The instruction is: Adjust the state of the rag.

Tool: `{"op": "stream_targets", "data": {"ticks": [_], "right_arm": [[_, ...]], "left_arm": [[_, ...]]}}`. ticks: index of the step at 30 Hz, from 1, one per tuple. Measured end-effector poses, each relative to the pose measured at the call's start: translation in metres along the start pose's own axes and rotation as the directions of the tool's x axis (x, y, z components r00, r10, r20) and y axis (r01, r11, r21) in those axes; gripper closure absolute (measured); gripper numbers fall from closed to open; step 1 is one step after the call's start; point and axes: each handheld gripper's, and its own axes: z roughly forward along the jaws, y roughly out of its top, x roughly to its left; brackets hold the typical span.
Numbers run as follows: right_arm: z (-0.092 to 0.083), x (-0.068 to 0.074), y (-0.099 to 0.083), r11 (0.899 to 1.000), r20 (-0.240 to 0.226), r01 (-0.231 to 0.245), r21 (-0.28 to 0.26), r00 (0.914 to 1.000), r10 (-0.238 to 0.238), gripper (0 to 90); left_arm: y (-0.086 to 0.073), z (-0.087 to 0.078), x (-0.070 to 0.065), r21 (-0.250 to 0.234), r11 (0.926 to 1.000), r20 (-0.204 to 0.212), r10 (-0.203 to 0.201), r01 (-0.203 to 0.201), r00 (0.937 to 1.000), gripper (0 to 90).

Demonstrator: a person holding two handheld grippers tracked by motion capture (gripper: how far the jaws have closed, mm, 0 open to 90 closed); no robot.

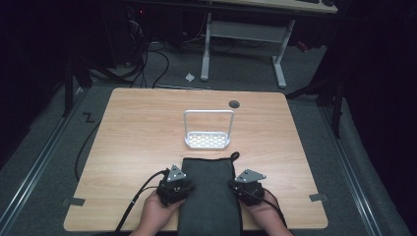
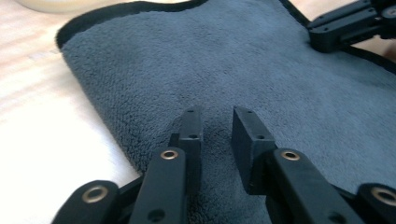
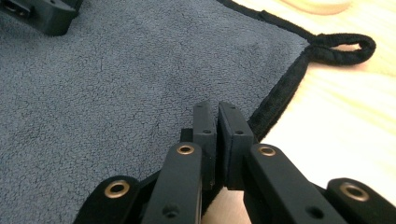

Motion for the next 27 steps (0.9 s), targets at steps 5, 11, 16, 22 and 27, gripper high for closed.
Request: {"op": "stream_targets", "data": {"ticks": [5, 11, 16, 22, 27], "right_arm": [[-0.001, -0.002, -0.003, 1.000, -0.018, -0.024, -0.014, 0.9996, 0.024, 86.0], [0.000, -0.002, -0.003, 1.000, -0.016, -0.016, -0.016, 0.9998, 0.016, 86.0], [0.000, 0.000, -0.003, 1.000, -0.003, 0.002, -0.014, 1.0000, -0.002, 85.9], [0.000, -0.001, -0.003, 1.000, -0.008, -0.001, -0.018, 1.0000, 0.001, 85.1], [-0.001, -0.004, 0.001, 0.998, -0.004, -0.023, -0.056, 0.9997, 0.022, 78.1]], "left_arm": [[0.009, -0.009, 0.014, -0.063, 0.9965, -0.039, -0.057, 0.054, 0.9976, 63.7], [0.023, 0.000, 0.056, -0.097, 0.9692, -0.048, -0.232, 0.227, 0.9716, 42.7], [0.028, 0.016, 0.067, -0.064, 0.9652, -0.073, -0.258, 0.254, 0.9634, 44.7], [0.025, 0.022, 0.059, -0.069, 0.9754, -0.067, -0.214, 0.209, 0.9746, 66.1], [0.021, 0.022, 0.059, -0.083, 0.9733, -0.058, -0.219, 0.214, 0.9740, 76.3]]}}
